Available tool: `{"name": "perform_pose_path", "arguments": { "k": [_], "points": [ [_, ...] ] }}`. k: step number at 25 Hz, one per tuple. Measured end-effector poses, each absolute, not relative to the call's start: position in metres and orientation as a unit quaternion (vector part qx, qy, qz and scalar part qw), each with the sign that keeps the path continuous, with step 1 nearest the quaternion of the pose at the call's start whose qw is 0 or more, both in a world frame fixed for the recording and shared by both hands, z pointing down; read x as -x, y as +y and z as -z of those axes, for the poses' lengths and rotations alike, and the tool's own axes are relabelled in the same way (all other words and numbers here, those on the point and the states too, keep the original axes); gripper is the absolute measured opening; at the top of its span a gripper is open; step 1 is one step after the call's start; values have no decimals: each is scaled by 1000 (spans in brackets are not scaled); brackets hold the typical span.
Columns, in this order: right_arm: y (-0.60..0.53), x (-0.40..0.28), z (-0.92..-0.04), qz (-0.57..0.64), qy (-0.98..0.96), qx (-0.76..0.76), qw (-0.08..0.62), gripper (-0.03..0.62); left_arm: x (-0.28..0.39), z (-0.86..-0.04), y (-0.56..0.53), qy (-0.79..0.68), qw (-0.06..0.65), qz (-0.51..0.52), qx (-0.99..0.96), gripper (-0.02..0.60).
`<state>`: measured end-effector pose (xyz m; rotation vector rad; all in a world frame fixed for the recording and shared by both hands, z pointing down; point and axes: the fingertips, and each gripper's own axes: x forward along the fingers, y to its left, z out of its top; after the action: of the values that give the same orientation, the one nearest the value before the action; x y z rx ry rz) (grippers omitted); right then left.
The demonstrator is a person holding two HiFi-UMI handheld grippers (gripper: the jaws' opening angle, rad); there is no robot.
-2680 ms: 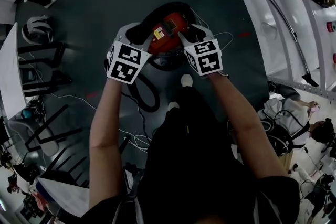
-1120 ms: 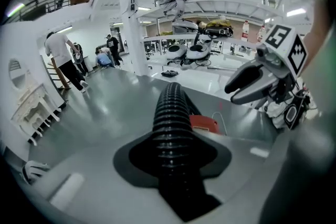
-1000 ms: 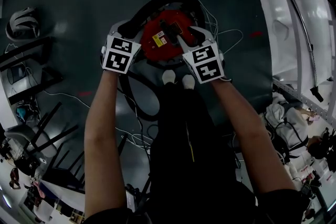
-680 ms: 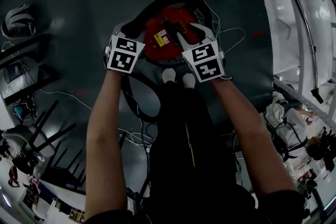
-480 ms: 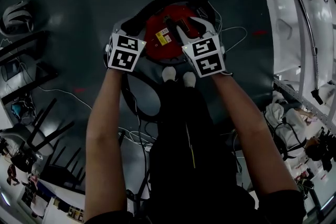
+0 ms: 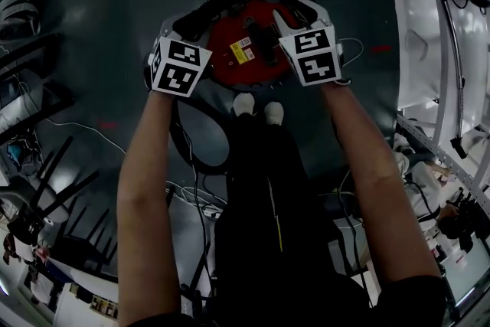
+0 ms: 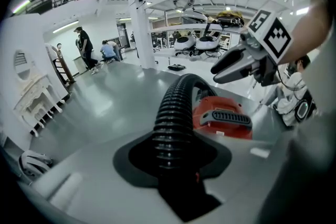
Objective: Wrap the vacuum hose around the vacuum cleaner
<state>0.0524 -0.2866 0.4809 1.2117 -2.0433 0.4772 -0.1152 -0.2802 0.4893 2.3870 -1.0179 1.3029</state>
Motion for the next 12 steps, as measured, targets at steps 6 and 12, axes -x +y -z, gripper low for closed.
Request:
{"name": "perform_pose_path", "arguments": {
  "k": [6,12],
  "points": [
    [-301,-42,-504,-172,-793,-449,374,184,119,-511,-290,-340,115,-455,-815,147],
    [-319,-23,-512,-140,-803,-439,378,193,118,-530,-291,-337,119,-454,-816,147]
  ]
}}
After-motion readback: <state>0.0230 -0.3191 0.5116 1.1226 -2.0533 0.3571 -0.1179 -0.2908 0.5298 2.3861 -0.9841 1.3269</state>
